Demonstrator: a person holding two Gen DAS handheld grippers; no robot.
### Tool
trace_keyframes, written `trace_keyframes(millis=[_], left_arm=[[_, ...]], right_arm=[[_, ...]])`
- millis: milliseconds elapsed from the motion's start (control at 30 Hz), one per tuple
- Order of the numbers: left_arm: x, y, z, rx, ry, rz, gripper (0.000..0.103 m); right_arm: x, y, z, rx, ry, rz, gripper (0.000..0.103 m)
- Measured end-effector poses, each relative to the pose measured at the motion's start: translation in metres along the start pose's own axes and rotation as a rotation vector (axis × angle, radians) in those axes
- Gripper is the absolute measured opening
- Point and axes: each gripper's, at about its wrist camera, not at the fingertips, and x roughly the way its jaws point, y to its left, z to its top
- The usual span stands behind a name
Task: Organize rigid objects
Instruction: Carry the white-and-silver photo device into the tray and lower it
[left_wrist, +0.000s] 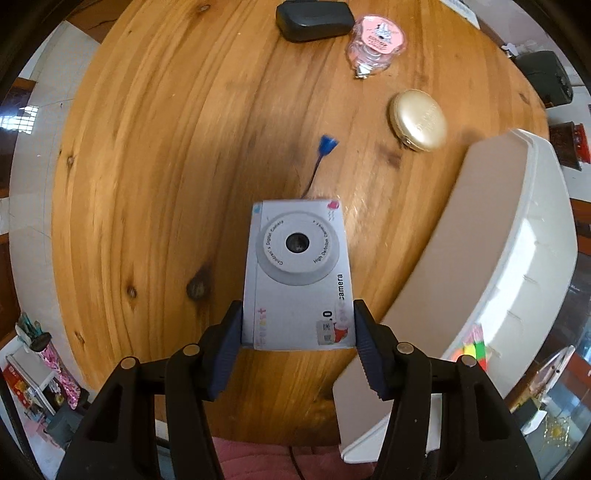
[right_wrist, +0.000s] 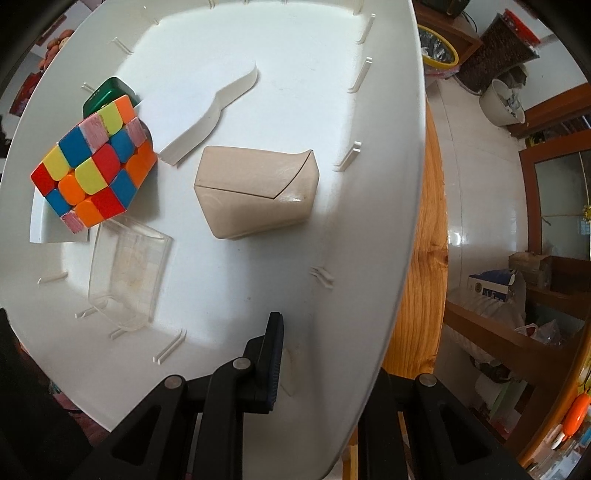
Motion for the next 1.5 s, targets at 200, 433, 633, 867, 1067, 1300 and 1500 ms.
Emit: trace_keyframes(millis=[200,433,633,867,1067,1300,1500], left_arm=[[-0.018,0.006,-0.025,0.013,-0.044,-0.02,0.061],[-0.06,0.016,-0.062,0.043,-0.129,-0.029,0.061],[-0.085,0.008,-0.082,0.082,-0.18,-0.038,0.061],[-0.094,-0.019,-0.109,0.167,-0.192,-0.042,0.061],[-0.087,-0.049,-0.123,0.252,-0.162,-0.029,0.061],[-0.066,-0.081,-0.124,0.336,-0.115,0.024,0.061],[-0.043,-0.104,-0.128,0.399,-0.055,0.059,0.061]], right_arm=[[-0.001,-0.001,-0.002,0.0,-0.011,0.014,0.02],[0.0,-0.005,-0.003,-0.001,-0.019,0.018,0.02],[-0.001,-0.007,-0.005,0.0,-0.025,0.026,0.02],[-0.001,-0.008,-0.006,0.004,-0.03,0.033,0.02],[0.0,-0.012,-0.009,0.016,-0.04,0.046,0.02],[0.002,-0.016,-0.012,0.033,-0.055,0.063,0.02],[0.004,-0.019,-0.013,0.037,-0.057,0.067,0.02]])
